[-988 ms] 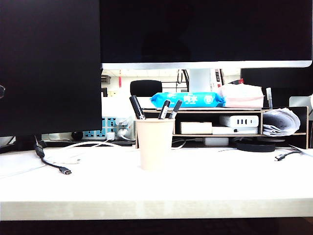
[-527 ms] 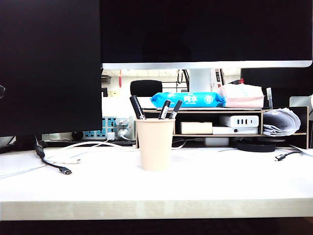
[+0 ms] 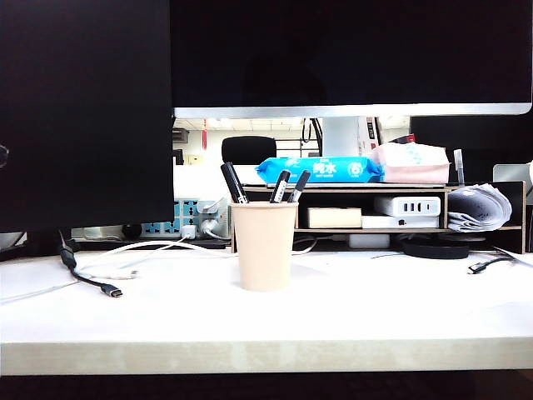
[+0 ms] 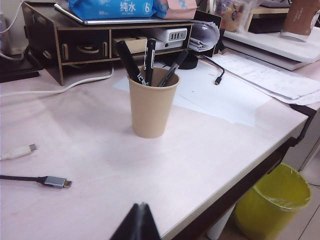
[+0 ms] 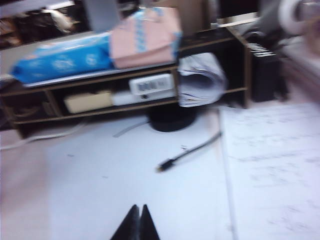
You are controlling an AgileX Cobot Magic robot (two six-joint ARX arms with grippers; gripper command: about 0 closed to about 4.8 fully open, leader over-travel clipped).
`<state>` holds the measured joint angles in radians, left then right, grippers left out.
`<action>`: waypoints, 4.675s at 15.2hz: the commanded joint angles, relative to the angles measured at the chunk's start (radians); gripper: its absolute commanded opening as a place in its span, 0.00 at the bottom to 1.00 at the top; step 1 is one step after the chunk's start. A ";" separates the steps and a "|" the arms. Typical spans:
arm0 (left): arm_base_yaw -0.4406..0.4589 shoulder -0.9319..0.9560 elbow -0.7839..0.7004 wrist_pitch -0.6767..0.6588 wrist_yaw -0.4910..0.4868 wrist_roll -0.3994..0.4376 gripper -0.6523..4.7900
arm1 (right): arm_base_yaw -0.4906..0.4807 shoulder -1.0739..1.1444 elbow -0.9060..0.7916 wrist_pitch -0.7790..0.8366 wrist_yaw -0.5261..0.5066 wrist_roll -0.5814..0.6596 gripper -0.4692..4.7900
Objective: Pick up the marker and insert it into the paper cup.
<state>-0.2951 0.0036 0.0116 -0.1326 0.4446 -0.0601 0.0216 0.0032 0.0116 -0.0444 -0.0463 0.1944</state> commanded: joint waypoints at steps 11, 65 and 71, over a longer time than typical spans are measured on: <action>-0.001 0.000 -0.001 -0.010 0.004 0.000 0.11 | 0.024 0.000 -0.003 -0.066 0.071 -0.091 0.08; 0.314 0.000 -0.002 0.134 -0.399 -0.053 0.11 | 0.069 0.000 -0.003 -0.004 0.071 -0.090 0.08; 0.314 0.000 -0.002 0.133 -0.397 -0.052 0.11 | 0.069 0.000 -0.003 -0.004 0.071 -0.090 0.08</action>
<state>0.0177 0.0036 0.0086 -0.0044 0.0486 -0.1123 0.0895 0.0032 0.0116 -0.0658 0.0231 0.1070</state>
